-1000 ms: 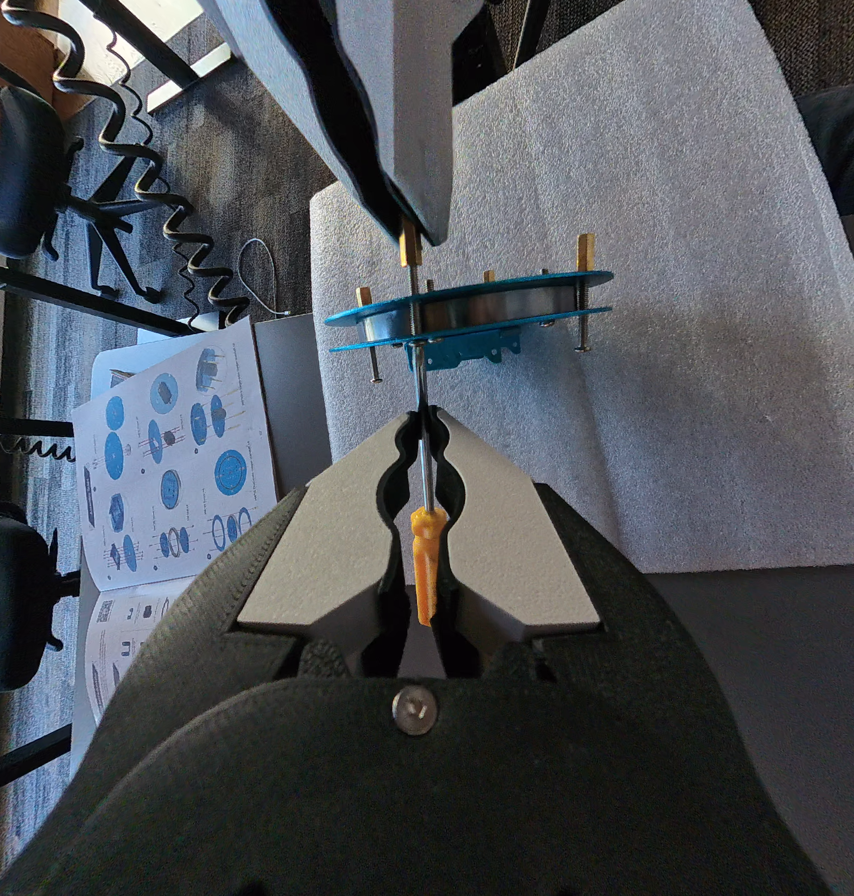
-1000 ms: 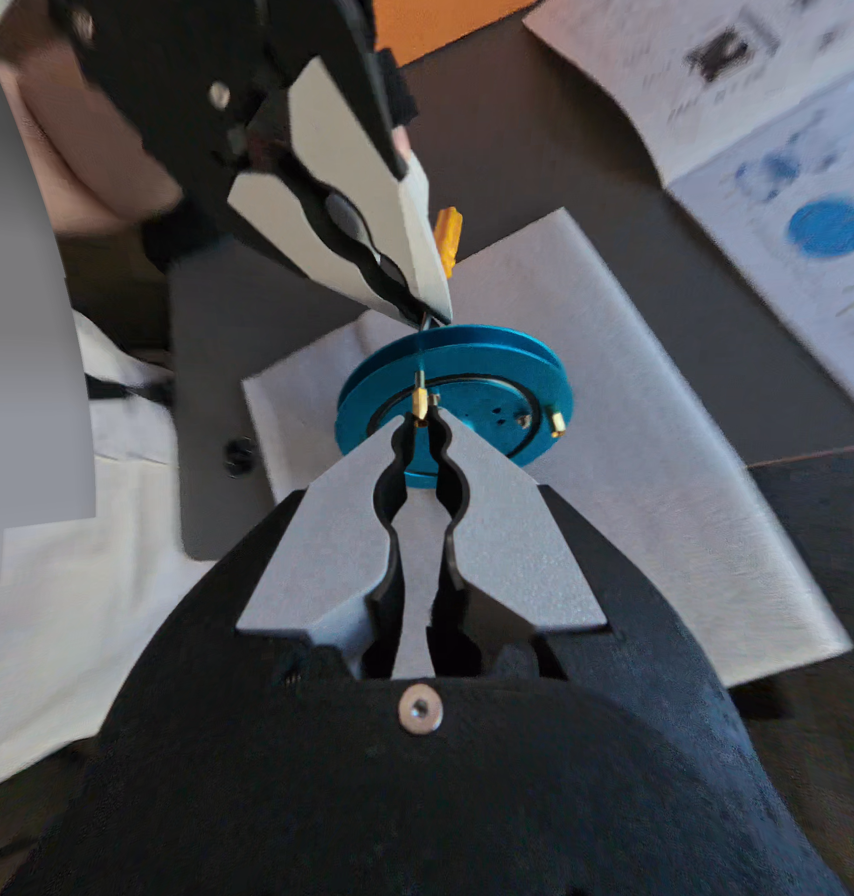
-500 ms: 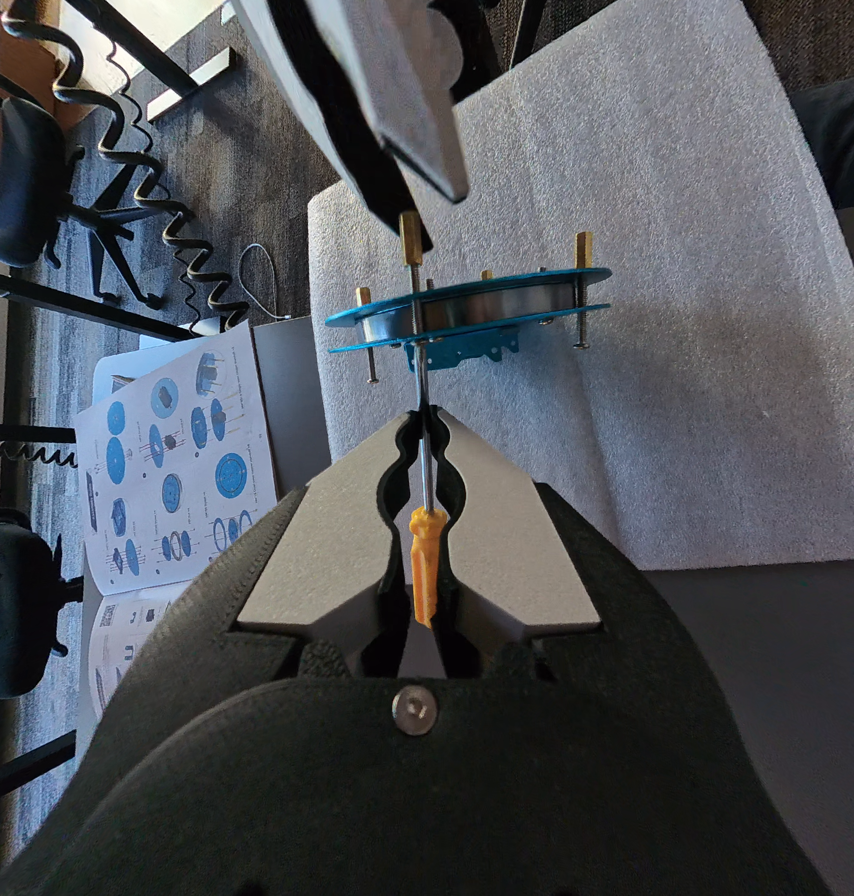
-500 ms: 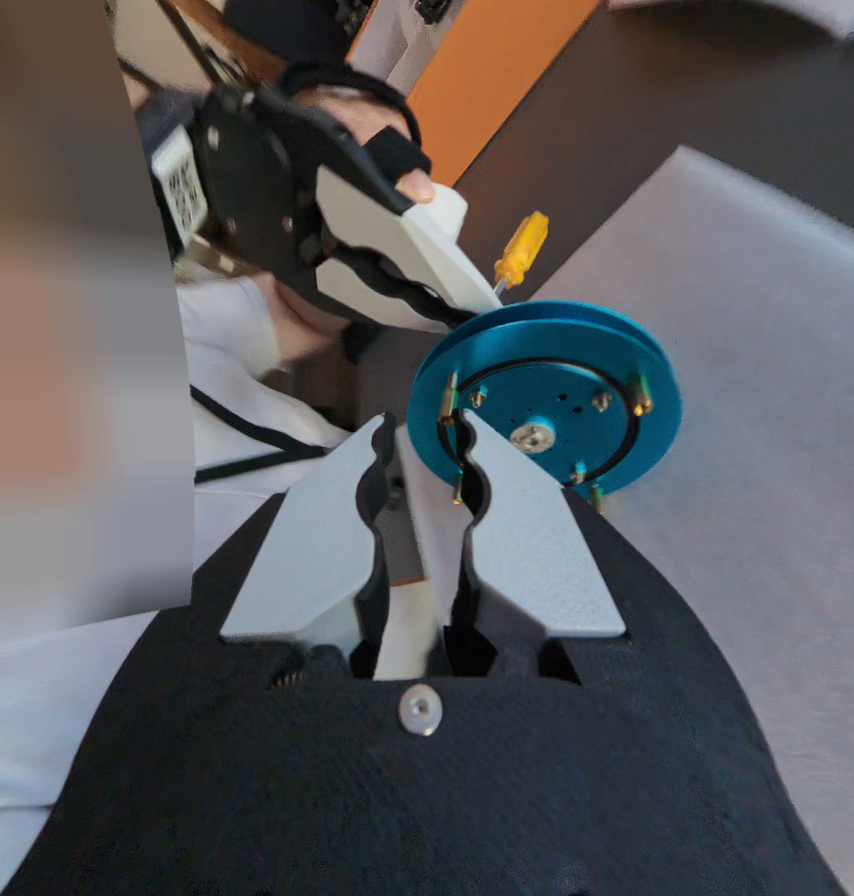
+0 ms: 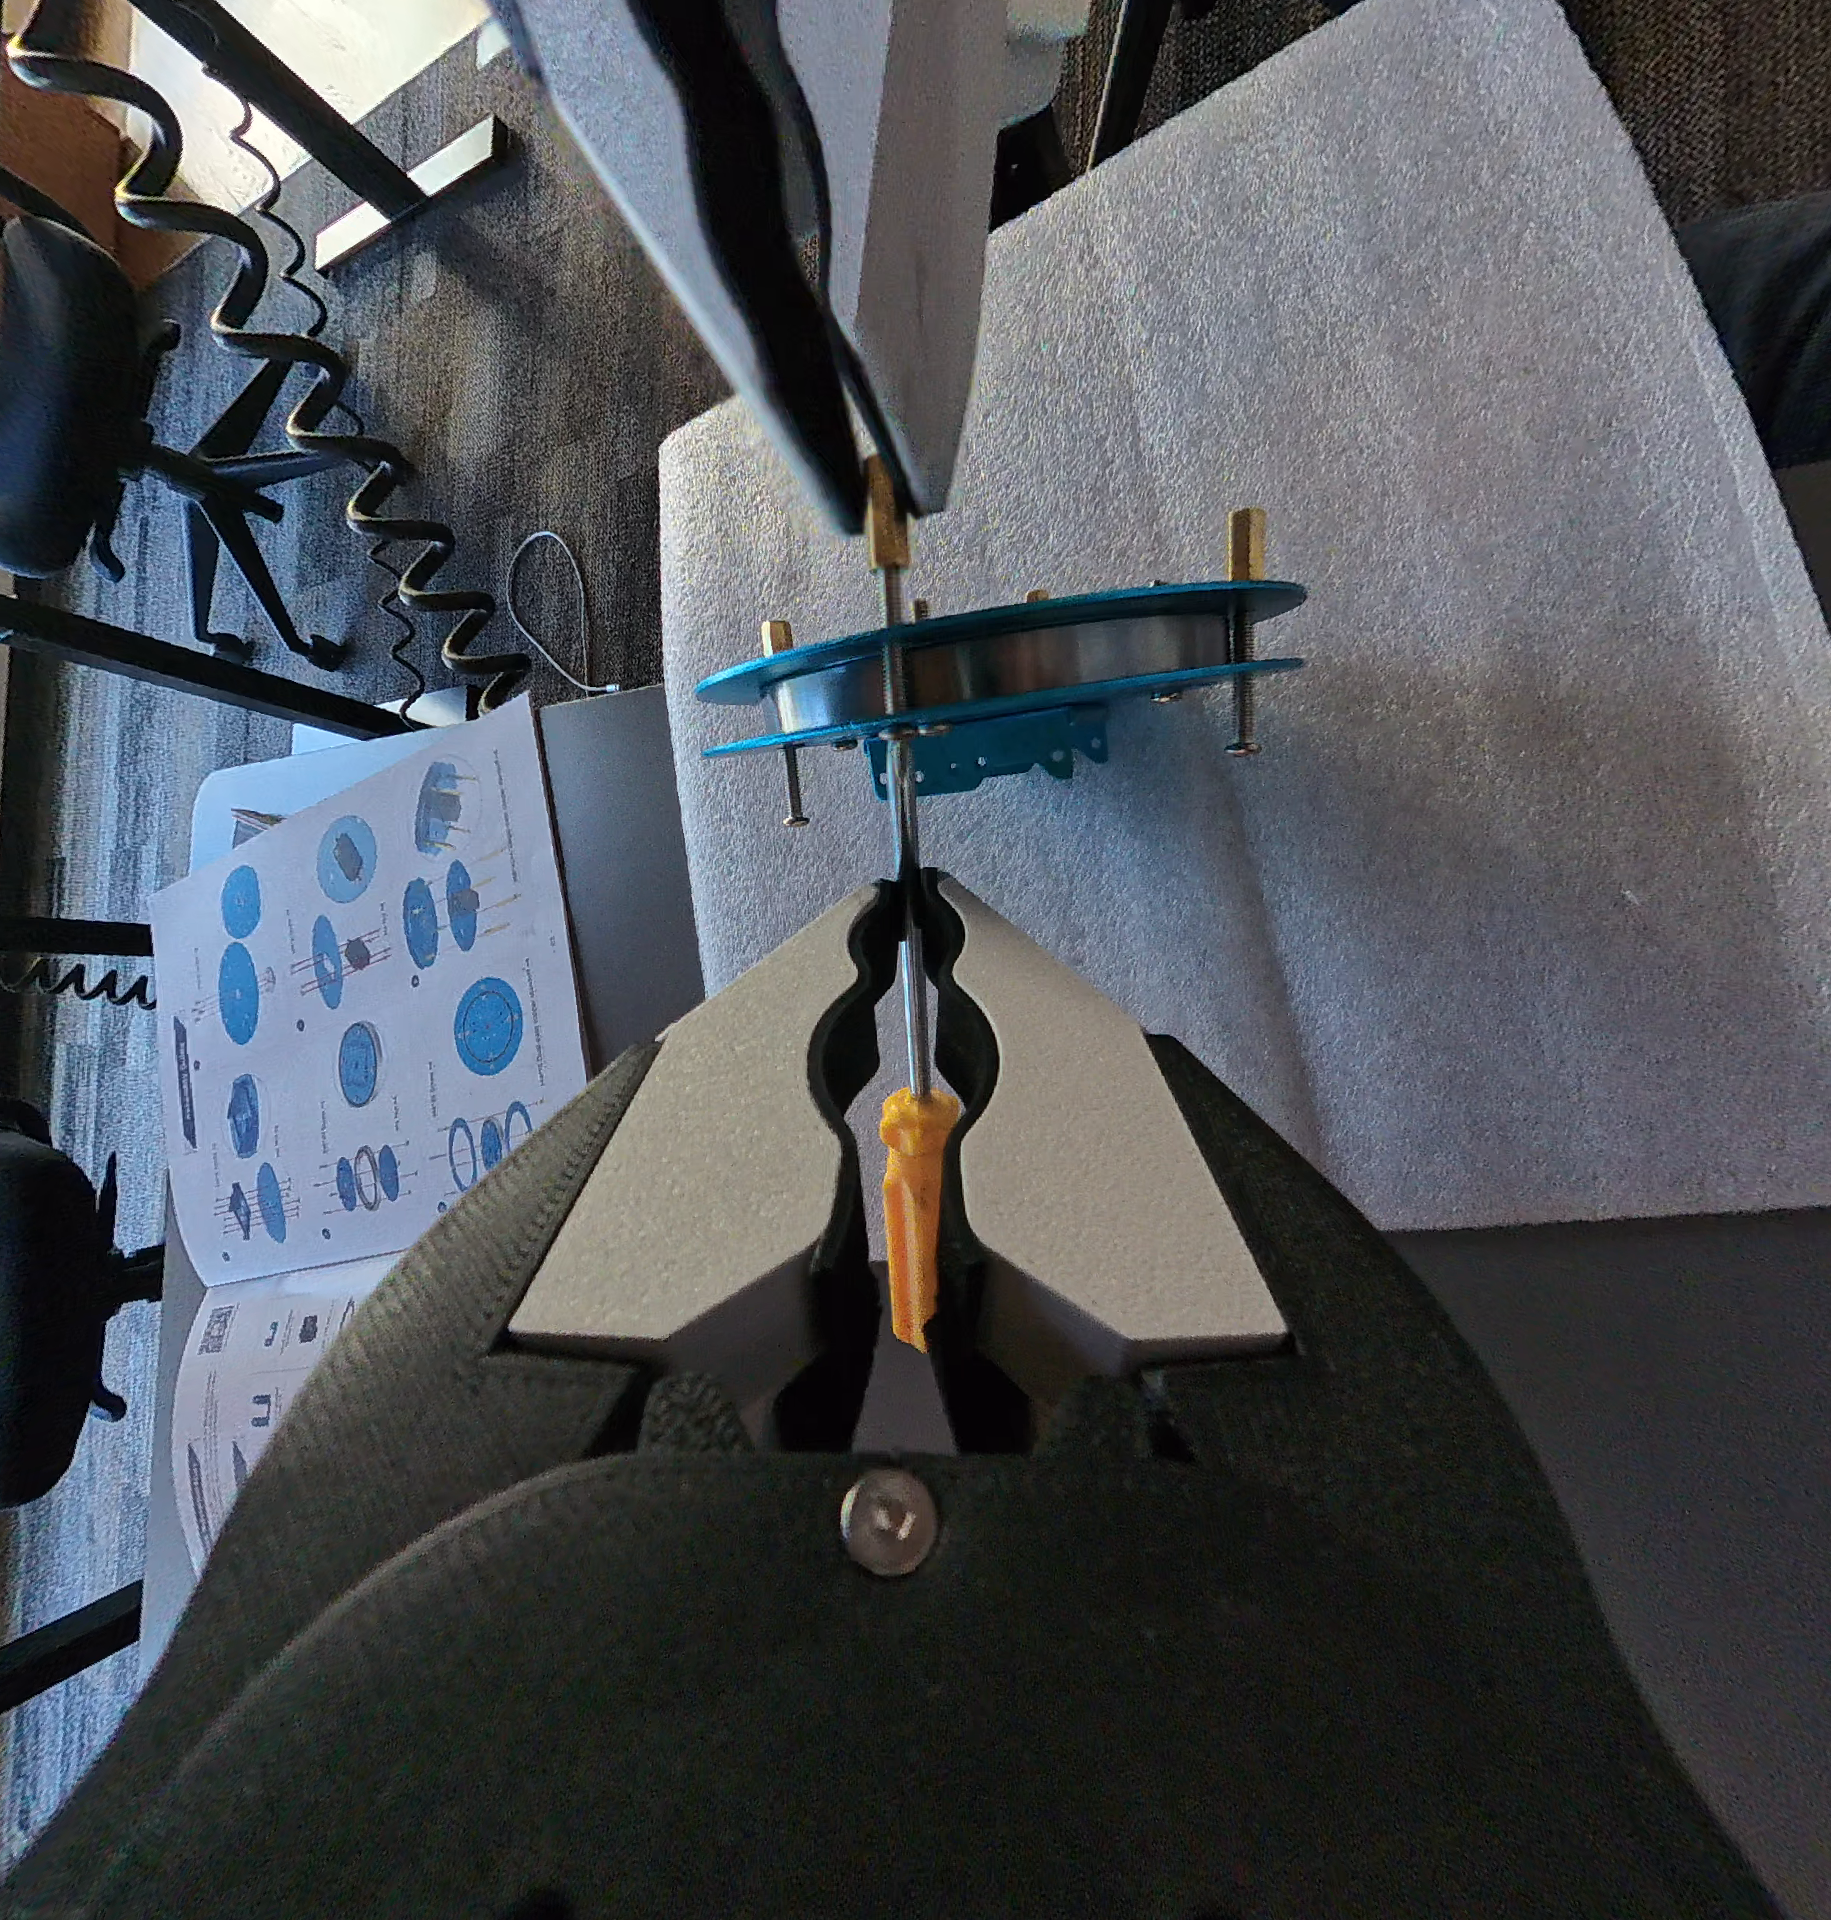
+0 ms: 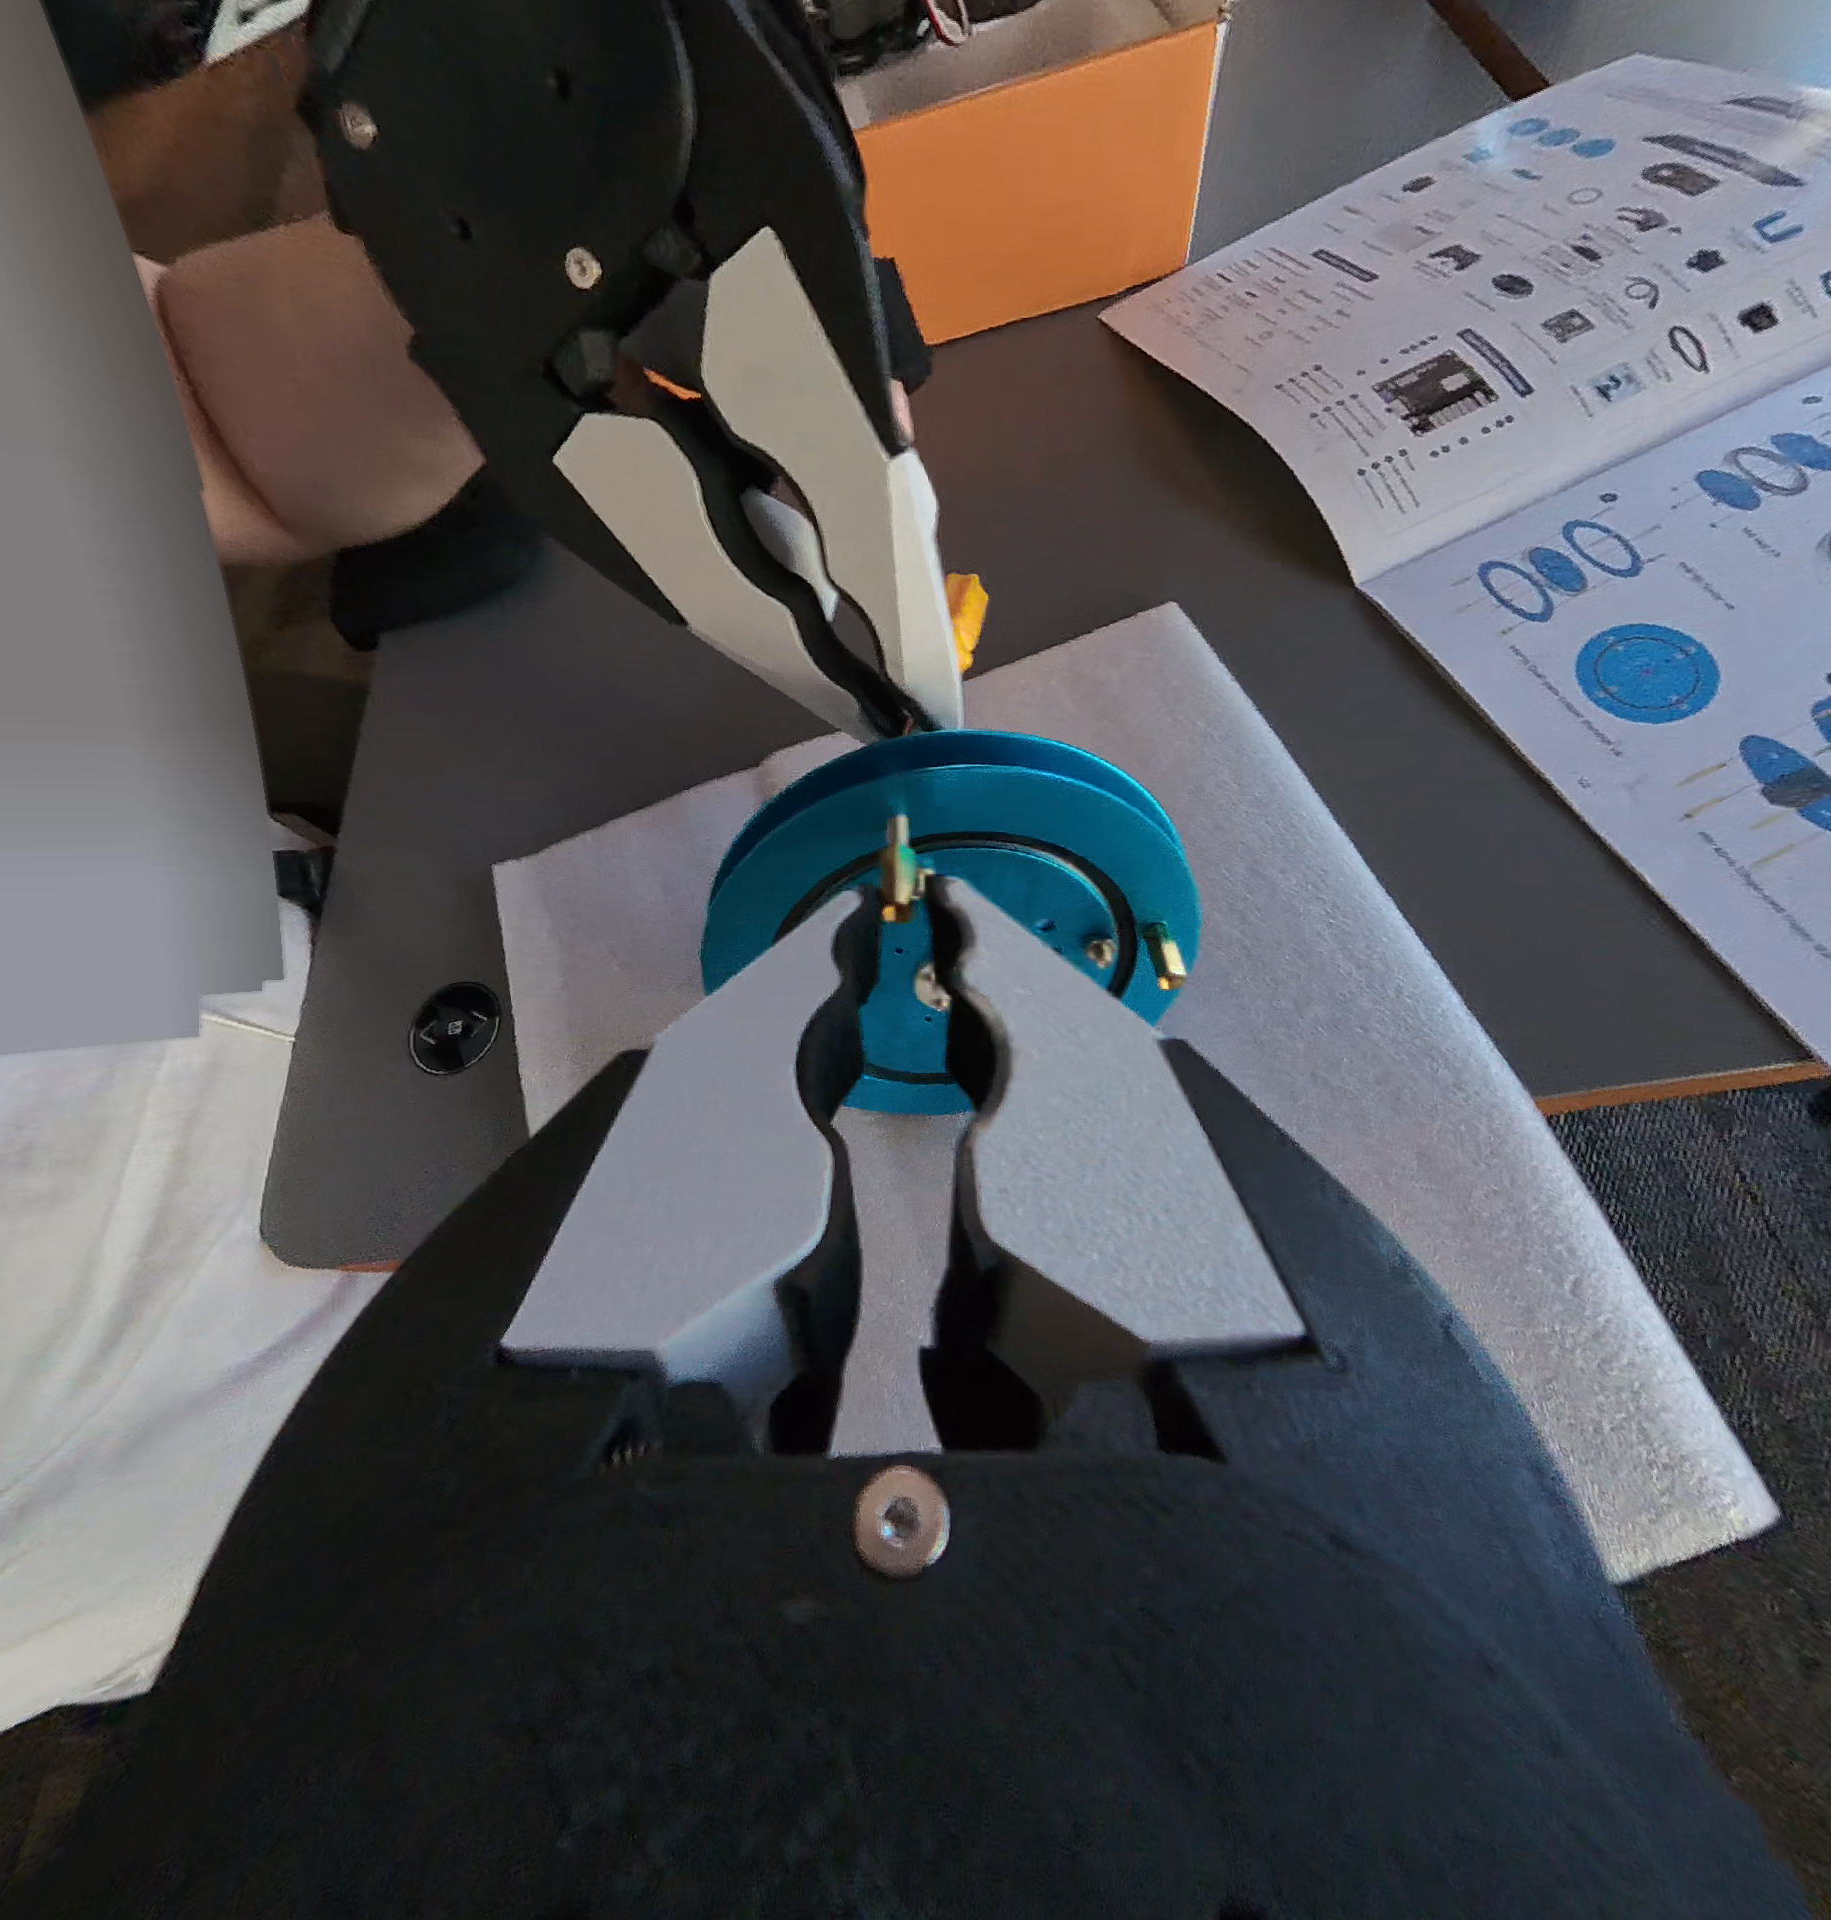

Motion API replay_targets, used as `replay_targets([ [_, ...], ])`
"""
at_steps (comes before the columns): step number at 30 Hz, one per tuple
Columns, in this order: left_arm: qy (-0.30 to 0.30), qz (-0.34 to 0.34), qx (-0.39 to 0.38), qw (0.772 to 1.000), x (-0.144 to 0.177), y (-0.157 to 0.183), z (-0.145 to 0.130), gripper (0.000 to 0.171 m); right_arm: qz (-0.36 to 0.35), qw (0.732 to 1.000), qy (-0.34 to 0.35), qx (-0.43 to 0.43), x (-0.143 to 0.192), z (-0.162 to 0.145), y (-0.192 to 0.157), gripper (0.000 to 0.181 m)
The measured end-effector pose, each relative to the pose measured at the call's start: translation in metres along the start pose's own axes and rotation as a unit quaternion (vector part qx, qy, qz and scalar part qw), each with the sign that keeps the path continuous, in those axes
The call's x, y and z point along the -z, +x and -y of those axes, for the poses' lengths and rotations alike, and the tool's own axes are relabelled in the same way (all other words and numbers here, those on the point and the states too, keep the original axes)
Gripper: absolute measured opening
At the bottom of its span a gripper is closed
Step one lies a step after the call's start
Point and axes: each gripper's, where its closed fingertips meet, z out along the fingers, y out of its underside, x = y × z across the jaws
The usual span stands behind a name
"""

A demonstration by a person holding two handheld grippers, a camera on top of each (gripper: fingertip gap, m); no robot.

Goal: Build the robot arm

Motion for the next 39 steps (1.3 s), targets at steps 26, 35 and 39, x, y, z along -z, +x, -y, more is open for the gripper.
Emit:
replay_targets([
  [26, 0.001, -0.291, 0.541, 0.789, -0.018, -0.007, -0.038, 0.002, 0.060, 0.996, 0.031, -0.062, -0.001, -0.001, -0.005, 0.004],
  [35, 0.022, -0.229, 0.633, 0.739, -0.030, -0.011, -0.058, 0.038, 0.067, 0.995, 0.046, -0.062, -0.003, 0.001, -0.004, 0.004],
  [39, 0.042, -0.100, 0.563, 0.819, -0.004, -0.008, -0.047, 0.049, 0.071, 0.995, 0.052, -0.055, -0.002, 0.001, -0.004, 0.004],
])
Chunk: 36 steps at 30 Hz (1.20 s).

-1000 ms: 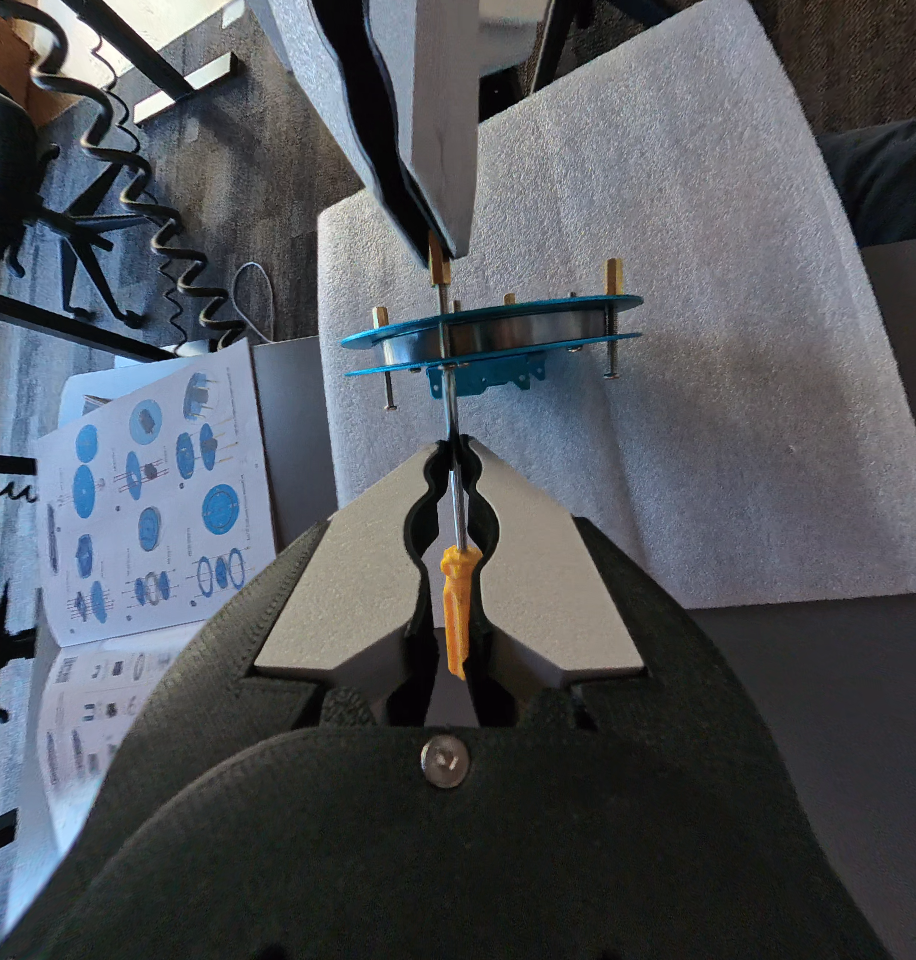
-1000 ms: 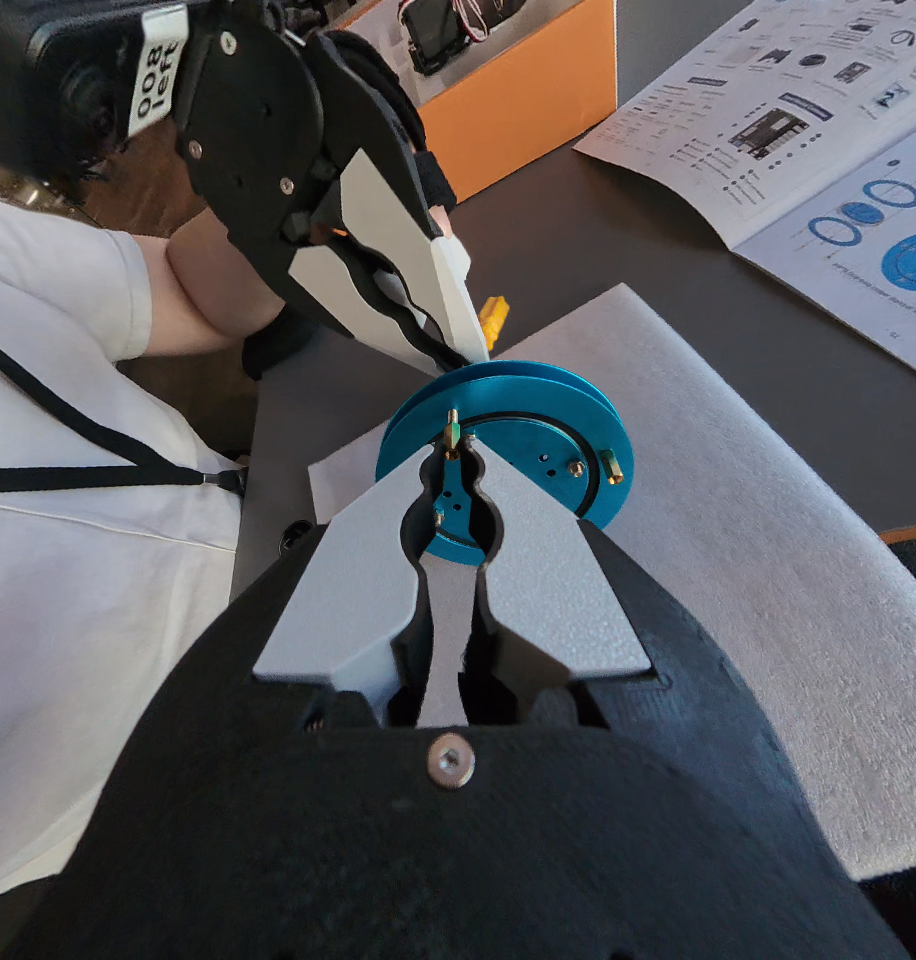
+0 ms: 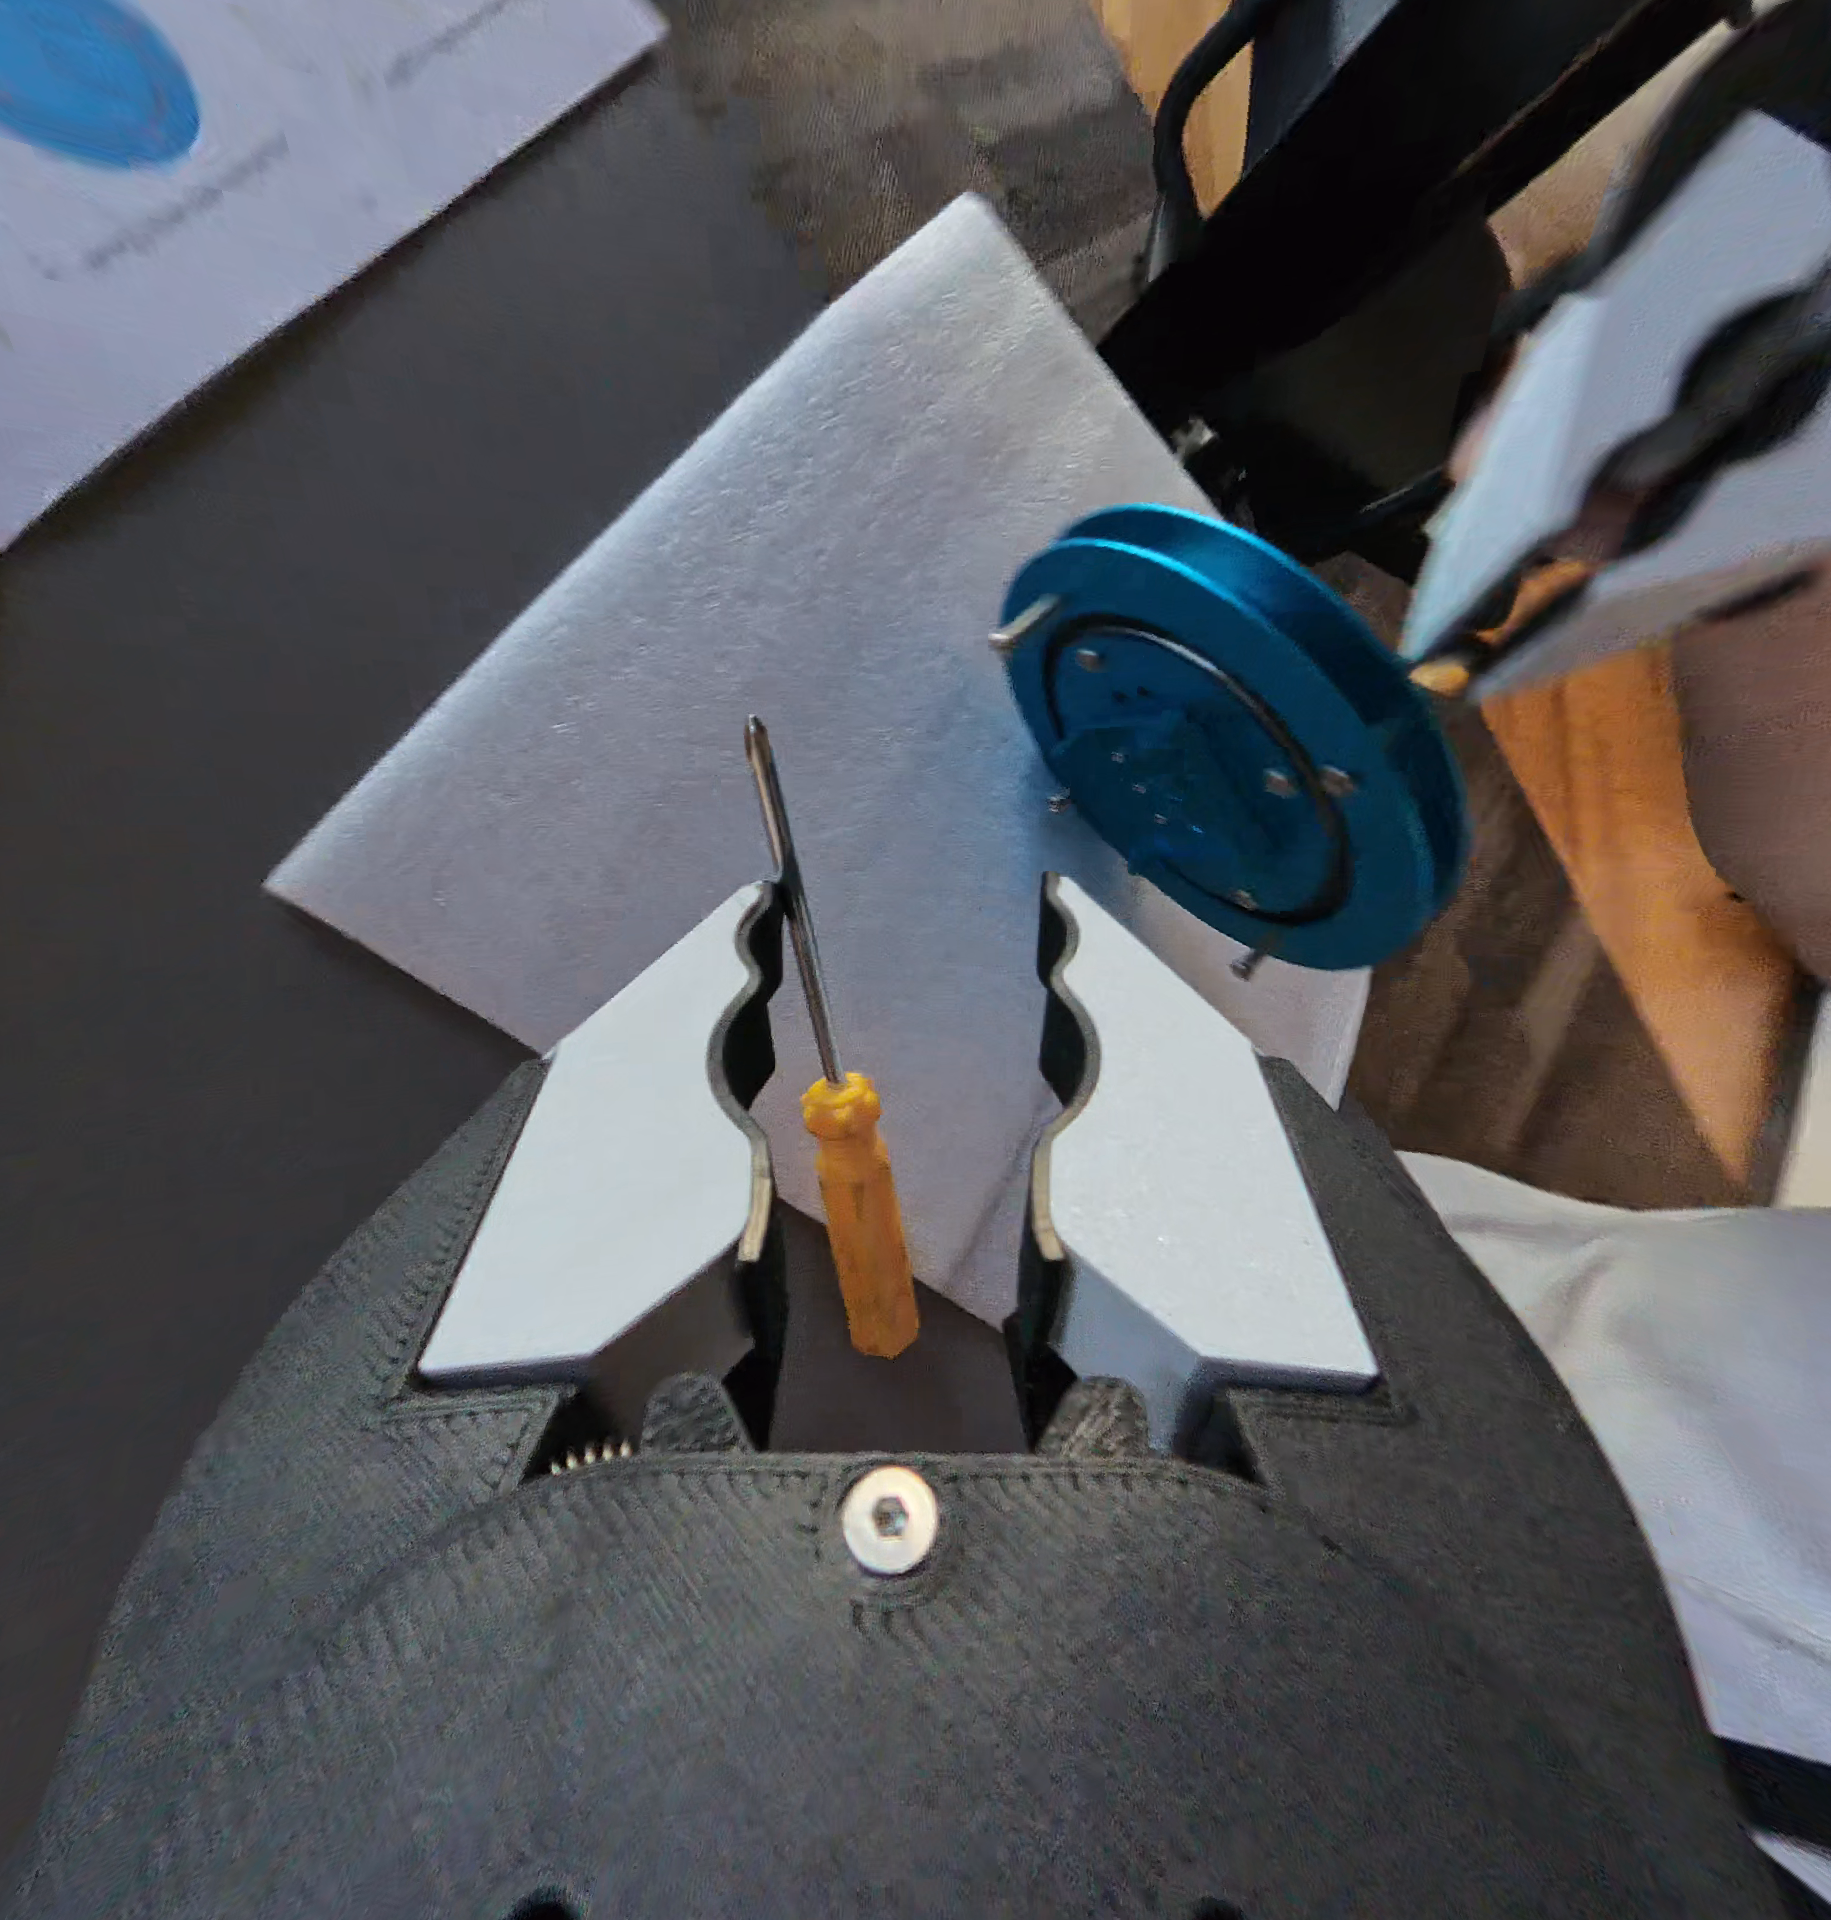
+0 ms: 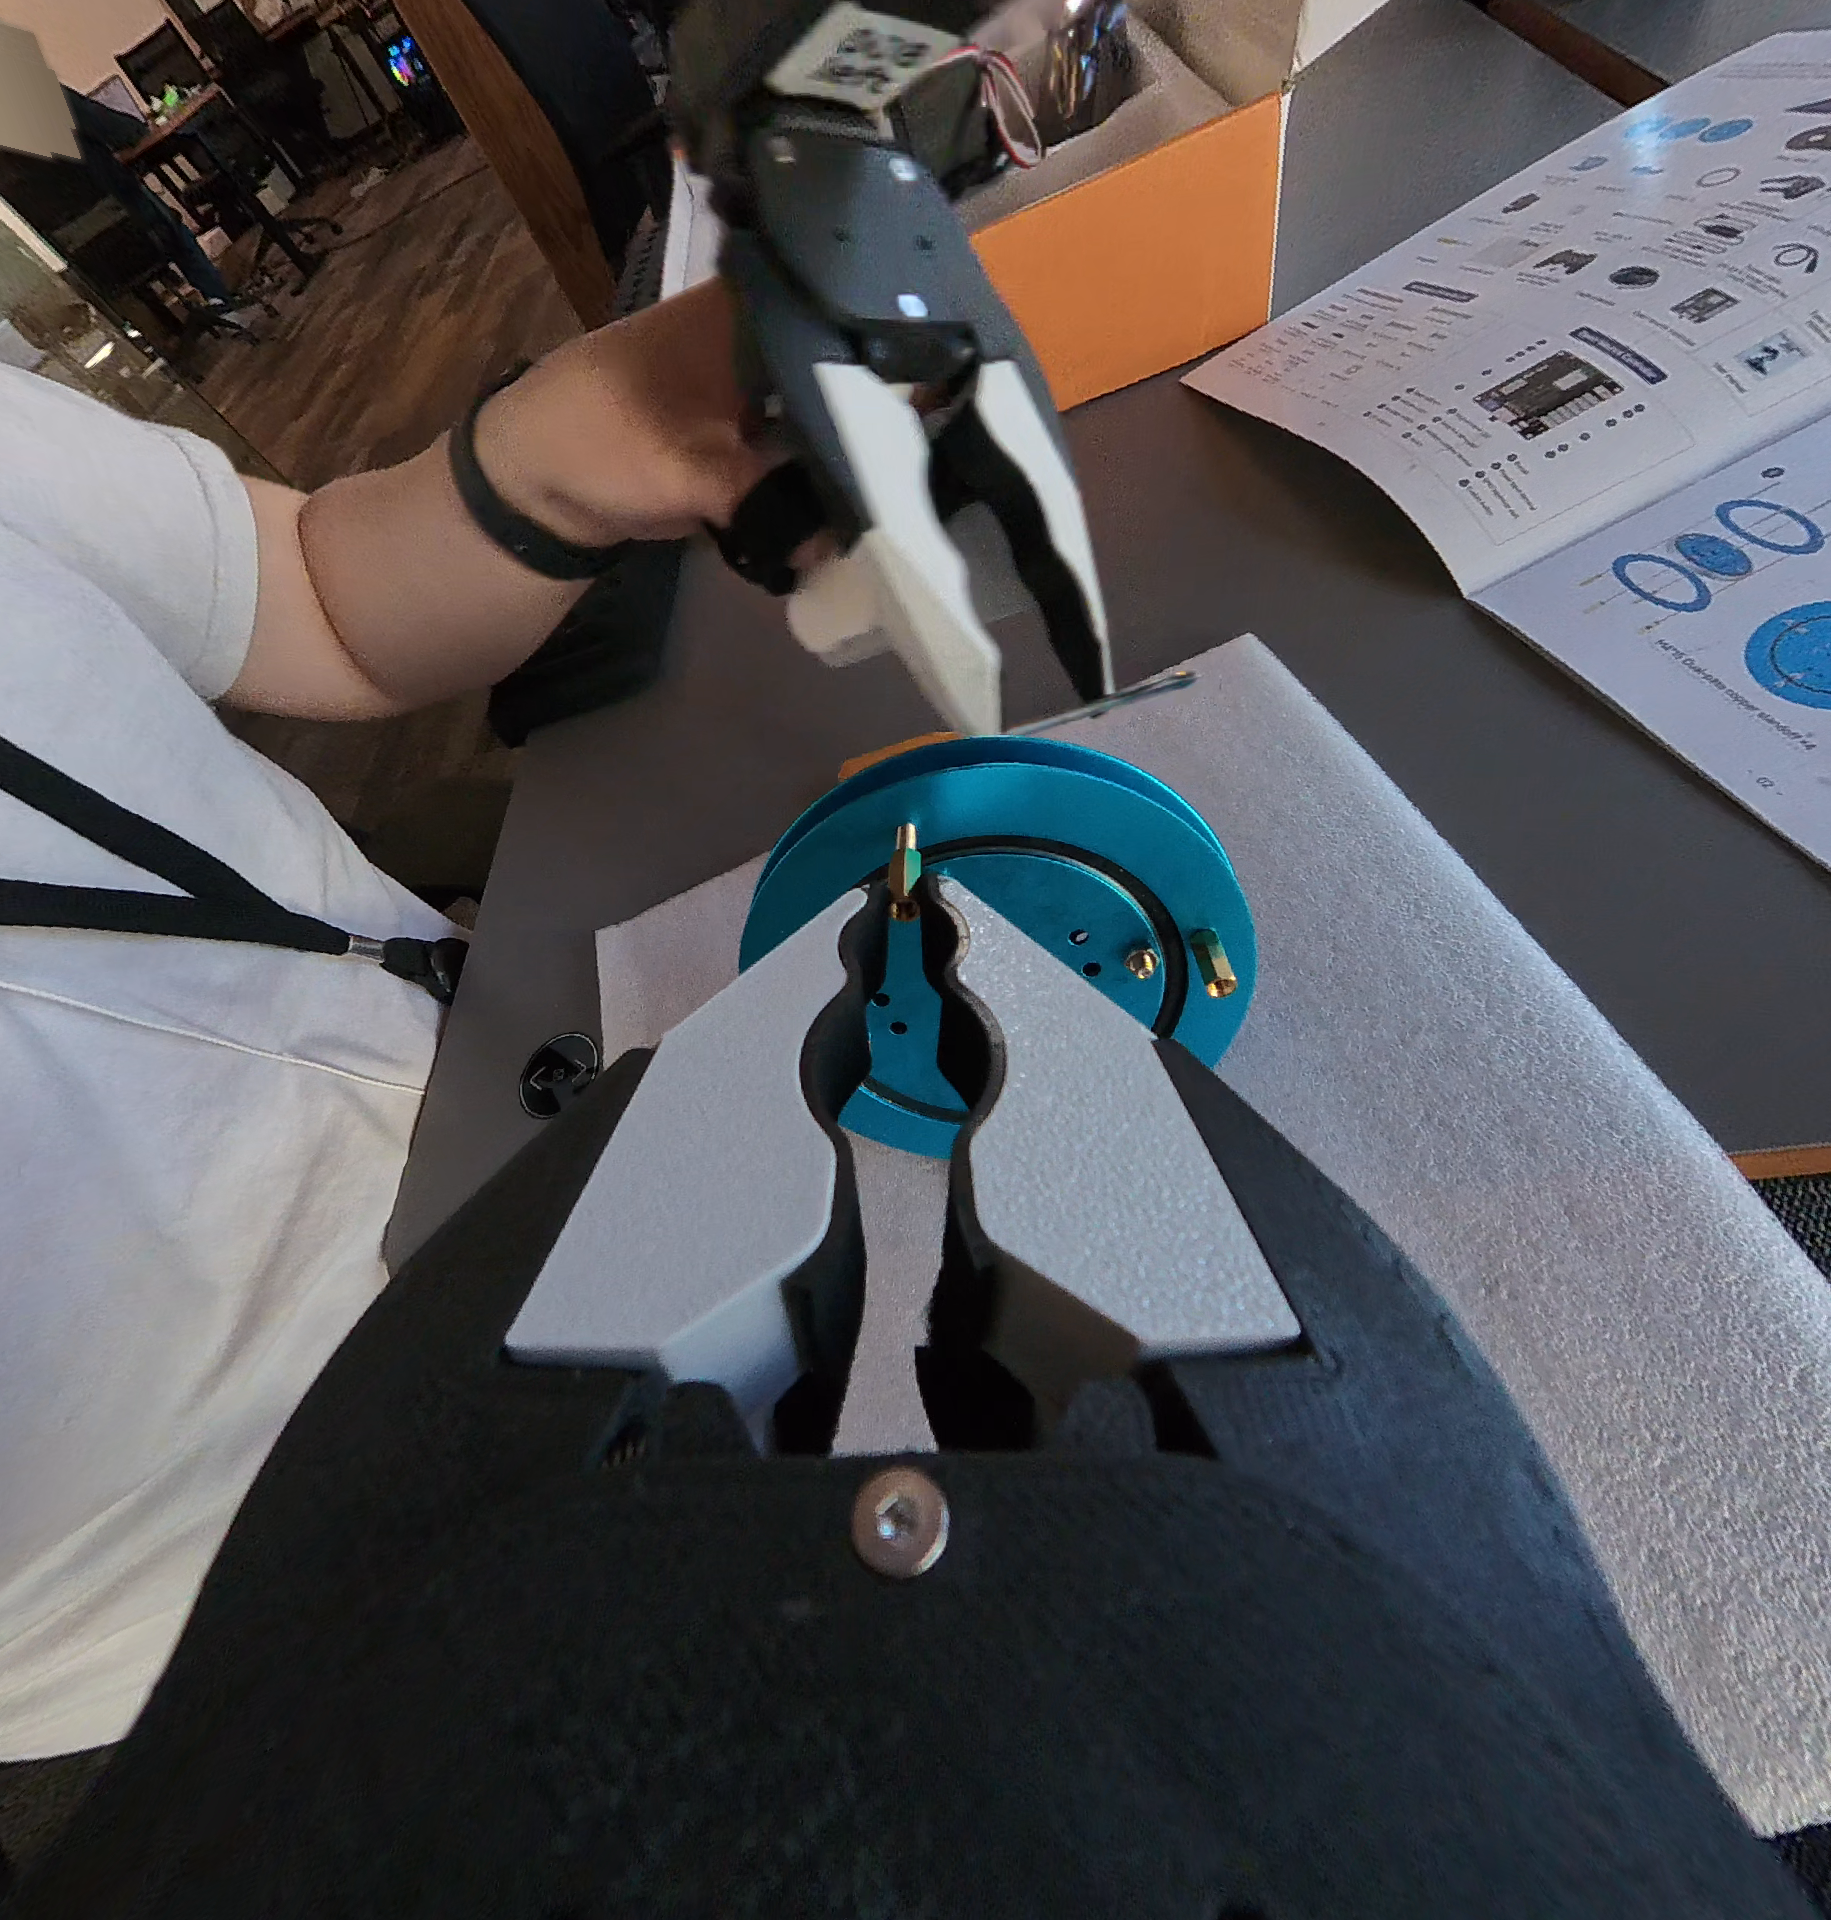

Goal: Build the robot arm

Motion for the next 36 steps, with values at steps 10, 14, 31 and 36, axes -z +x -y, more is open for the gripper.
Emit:
replay_targets([
  [10, -0.035, -0.007, -0.108, 0.993, -0.016, 0.062, -0.060, 0.055, 0.006, 1.000, 0.009, 0.008, 0.001, 0.000, 0.000, 0.004],
  [14, -0.027, 0.087, -0.220, 0.971, -0.026, 0.052, -0.071, 0.062, 0.013, 1.000, 0.012, 0.006, 0.000, 0.000, -0.001, 0.004],
  [31, 0.127, -0.053, -0.112, 0.984, 0.018, 0.053, -0.053, 0.044, -0.085, 0.986, -0.122, 0.082, -0.066, 0.003, -0.014, 0.004],
  [36, 0.147, -0.169, 0.005, 0.974, 0.020, 0.068, -0.045, 0.046, -0.088, 0.988, -0.105, 0.067, -0.067, 0.003, -0.015, 0.004],
])
